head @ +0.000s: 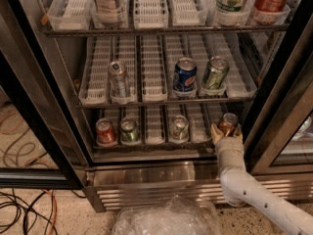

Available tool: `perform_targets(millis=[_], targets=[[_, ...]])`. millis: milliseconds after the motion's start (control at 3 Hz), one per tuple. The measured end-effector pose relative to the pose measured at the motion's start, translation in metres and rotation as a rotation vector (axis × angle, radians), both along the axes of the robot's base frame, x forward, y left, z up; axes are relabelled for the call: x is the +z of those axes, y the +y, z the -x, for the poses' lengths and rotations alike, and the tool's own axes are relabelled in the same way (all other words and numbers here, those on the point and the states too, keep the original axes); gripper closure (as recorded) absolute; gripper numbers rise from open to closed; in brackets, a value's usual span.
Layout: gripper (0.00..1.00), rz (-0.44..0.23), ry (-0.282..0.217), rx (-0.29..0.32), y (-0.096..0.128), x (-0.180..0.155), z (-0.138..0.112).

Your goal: Pick orange can from bottom shelf of fridge

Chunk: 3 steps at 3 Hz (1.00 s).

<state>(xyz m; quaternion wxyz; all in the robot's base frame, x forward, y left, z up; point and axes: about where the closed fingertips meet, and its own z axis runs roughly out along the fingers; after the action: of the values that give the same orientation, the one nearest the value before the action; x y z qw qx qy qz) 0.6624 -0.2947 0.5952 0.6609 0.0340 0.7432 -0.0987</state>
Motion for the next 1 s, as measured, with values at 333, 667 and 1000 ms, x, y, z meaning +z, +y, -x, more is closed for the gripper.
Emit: perform_targets(millis=[333,667,1000], targets=[[0.34,0.001,0.003,-0.010,-0.0037,-0.0019,-0.0115],[0.52,0.001,0.002,-0.011,-0.0038,-0.0016,-0.0119],[0.76,0.001,0.002,-0.011,-0.0038,-0.0015,-0.0119]])
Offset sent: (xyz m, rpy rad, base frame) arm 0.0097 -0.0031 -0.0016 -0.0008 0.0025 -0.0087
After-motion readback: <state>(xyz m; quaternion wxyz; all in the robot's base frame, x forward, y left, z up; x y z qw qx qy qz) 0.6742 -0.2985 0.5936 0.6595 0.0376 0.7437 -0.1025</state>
